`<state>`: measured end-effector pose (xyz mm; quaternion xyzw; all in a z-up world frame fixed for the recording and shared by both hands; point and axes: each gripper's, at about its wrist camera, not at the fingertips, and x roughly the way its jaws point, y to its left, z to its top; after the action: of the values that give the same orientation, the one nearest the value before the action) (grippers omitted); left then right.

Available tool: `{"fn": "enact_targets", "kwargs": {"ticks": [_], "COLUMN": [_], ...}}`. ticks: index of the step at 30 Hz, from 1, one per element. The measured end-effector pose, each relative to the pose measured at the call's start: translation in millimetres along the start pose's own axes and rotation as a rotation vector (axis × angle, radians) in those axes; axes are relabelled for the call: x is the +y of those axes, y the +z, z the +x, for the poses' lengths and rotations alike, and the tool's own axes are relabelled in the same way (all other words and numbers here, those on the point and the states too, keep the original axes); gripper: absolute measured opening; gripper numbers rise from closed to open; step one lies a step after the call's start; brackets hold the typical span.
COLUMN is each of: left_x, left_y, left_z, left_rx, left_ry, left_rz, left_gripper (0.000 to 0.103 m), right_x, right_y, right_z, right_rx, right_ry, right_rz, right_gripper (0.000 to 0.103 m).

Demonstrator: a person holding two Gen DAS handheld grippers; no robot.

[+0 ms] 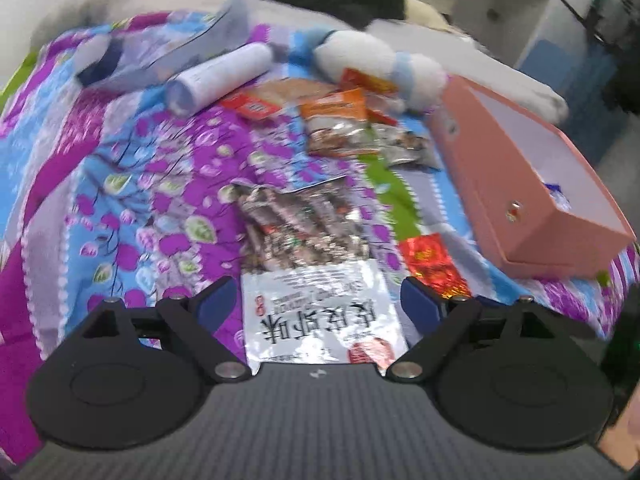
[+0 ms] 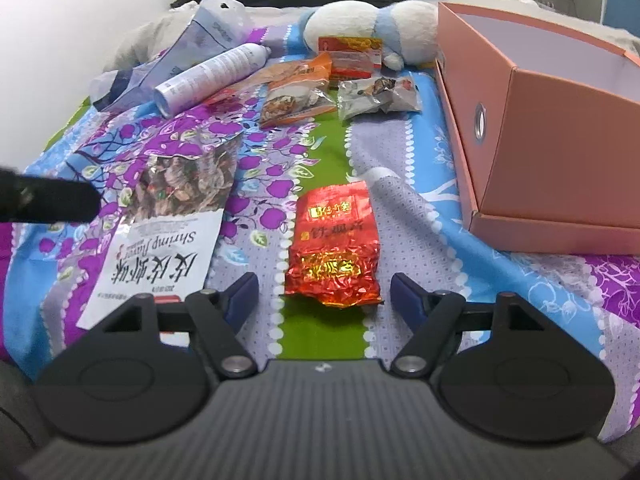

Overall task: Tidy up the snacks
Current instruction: 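Grasp the clear bag of wrapped snacks with the left tool and lift it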

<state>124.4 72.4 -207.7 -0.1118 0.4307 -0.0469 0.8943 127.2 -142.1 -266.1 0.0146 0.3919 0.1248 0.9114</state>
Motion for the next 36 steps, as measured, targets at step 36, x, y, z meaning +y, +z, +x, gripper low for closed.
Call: {"fn": "enact_targets", "kwargs": {"ticks": [36], "left_x": [-14.3], "left_y": [15.3], "left_z": [94.3], "left_rx": [0.083], "left_ry": [0.155], "left_rz": [0.051], "left_gripper": [0.066], "right_x": [8.3], "right_y": [-1.8], "right_z": [5.1], "right_rx": [-0.019], "right_ry": [-0.033], "right_rz": [-0.075], "right_gripper": [0.055]}}
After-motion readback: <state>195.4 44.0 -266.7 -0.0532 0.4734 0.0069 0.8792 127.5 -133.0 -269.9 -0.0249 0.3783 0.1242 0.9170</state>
